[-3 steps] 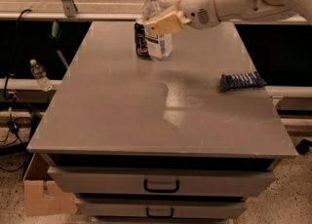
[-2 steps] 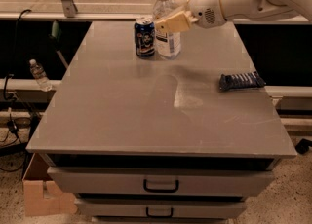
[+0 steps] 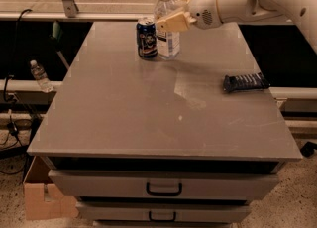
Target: Move blue plastic bottle near pepsi can
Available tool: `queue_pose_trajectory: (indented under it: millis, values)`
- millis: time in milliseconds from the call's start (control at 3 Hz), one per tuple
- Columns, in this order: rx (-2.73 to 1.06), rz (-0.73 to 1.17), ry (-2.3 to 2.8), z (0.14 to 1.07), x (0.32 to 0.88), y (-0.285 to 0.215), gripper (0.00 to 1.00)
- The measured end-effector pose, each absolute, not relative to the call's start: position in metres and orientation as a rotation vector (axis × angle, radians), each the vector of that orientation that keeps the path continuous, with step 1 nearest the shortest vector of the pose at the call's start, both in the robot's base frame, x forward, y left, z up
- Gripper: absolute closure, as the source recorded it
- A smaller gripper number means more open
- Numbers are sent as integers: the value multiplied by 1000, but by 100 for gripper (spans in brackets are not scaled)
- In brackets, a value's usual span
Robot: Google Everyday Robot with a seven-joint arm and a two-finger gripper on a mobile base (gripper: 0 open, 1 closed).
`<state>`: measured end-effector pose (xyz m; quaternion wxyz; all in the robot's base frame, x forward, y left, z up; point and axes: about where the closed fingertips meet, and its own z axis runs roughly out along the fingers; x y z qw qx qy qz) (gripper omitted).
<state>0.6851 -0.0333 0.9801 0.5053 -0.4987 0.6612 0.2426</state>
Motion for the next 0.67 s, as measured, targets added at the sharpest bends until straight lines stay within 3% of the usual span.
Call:
queue_pose_trajectory:
  millis: [333,667]
  values:
    - [-1188,599,1604,972,698,-30,100]
    - [-1171,600,1633,962,709,-30,83]
